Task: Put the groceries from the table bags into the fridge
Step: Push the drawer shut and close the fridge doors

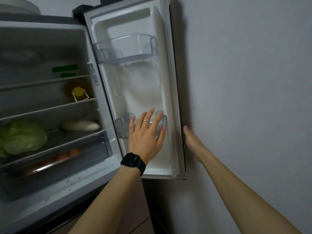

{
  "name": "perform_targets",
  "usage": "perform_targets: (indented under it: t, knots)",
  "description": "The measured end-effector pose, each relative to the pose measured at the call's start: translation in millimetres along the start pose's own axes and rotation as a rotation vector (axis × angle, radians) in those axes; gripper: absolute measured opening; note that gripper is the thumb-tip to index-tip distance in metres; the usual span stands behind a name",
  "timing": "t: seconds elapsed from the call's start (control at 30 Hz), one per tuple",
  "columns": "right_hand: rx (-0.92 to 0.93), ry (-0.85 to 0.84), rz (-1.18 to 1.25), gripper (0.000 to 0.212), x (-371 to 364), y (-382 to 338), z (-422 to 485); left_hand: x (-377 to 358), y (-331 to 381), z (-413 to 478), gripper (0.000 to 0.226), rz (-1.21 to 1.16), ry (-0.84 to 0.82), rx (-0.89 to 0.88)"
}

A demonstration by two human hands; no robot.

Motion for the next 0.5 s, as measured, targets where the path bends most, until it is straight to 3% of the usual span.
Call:
perform_targets:
  t: [0.2,0.4,0.5]
  knots:
    - [0.048,0.063,0.085,0.058,-22,18,-16,11,-9,-15,0.041,0.015,0.075,-0.055]
    - [0.210,0.127,0.140,0.040,-16,34,-54,35,-39,-61,0.041,-0.068,0.206,-0.091]
    - [0.244,0.086,0.100,0.056,-22,44,-70,51,-64,-94,0.041,-0.119,0.250,-0.018]
Point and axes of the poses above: each hand's wrist, its own z-axis towards the middle knuckle, its own x-axis out of the back of the hand, y = z × x, the point moved 8 cm from there along z, towards the middle knuckle, and after that the axes turned 15 degrees about -x, right-handed, at the moved point
